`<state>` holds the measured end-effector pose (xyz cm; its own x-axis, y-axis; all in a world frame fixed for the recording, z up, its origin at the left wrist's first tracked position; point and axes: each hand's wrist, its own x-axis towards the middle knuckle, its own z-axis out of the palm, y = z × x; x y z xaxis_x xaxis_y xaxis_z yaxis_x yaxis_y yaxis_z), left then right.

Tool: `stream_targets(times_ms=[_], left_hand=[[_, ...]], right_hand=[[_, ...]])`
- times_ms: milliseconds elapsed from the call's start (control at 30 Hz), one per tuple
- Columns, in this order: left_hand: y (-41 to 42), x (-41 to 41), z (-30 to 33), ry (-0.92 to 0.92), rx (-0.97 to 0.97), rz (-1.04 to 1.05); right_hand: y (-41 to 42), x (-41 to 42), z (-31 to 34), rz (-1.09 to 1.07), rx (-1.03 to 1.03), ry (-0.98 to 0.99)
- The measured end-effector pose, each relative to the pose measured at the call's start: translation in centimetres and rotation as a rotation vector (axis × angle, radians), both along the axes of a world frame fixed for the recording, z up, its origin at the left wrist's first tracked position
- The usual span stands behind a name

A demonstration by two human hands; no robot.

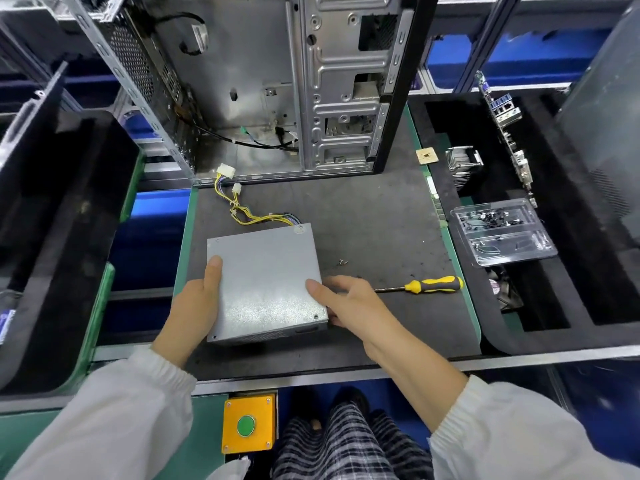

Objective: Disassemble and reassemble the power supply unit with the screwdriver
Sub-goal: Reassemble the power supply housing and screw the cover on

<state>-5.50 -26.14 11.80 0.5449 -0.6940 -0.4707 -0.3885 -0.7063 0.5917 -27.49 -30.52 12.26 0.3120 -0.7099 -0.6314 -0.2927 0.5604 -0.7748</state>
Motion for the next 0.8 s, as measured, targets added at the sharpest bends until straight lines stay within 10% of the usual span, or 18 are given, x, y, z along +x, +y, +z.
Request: stream_targets(times_ms=[500,800], left_hand=[[0.8,-2.1,-0.8,0.144,-0.288,0.314],[0.8,-2.3,-0.8,0.127,-0.292,0.261]], right_hand=[[1.2,0.2,-2.5,-0.092,-0.148,-0.015],[-2.9,-0.9,-2.3,0.093,0.210,-0.118]])
